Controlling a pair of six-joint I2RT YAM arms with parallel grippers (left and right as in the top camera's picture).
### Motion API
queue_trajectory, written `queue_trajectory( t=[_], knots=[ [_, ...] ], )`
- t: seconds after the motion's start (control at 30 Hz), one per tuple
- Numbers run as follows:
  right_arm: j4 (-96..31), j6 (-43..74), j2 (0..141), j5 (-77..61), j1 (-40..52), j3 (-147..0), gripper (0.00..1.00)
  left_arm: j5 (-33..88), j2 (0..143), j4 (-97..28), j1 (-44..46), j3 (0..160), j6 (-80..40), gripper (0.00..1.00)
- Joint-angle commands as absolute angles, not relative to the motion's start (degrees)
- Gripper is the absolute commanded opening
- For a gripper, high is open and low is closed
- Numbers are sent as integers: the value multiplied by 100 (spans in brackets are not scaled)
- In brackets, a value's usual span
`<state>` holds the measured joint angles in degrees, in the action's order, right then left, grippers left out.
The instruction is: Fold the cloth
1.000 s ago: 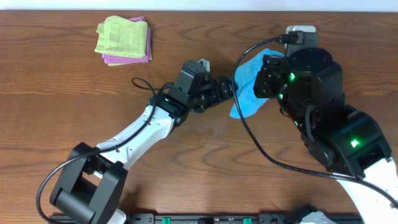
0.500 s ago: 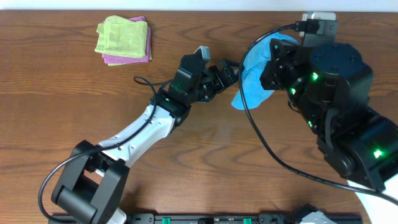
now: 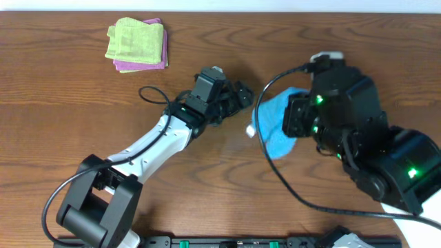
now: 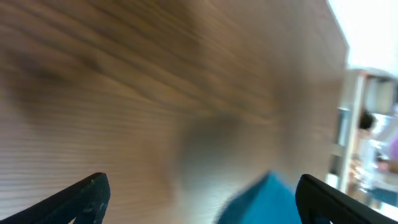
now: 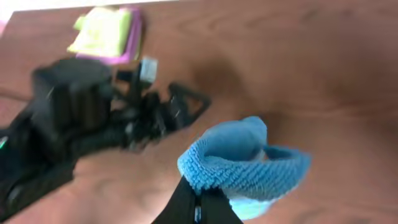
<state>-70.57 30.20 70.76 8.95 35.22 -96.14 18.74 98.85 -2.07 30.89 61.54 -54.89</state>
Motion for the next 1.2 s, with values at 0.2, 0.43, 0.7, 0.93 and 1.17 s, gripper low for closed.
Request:
queue_trajectory(
  t=[0.2,0.43,0.7,0.93,1.17],
  knots=[
    [-7561,3854,7067,-445,4257,-9686,2,1549,9937,-803,2460,6191,-4965,96],
    [-8226,4158,7205,738,4327,-9633,2,1612,9937,-873,2176,6191,-4923,96],
    [-7773,4150,8003,1907,4316,-8908,99,1658,9937,-858,2171,6191,-4875,96],
    [-7797,4106,8656,1922,4313,-8825,99,2580,9937,-869,2171,6191,-4462,95],
    [-8552,4233,8097,1909,4160,-8827,99,4329,9935,-1494,2178,6191,-4051,90]
  ],
)
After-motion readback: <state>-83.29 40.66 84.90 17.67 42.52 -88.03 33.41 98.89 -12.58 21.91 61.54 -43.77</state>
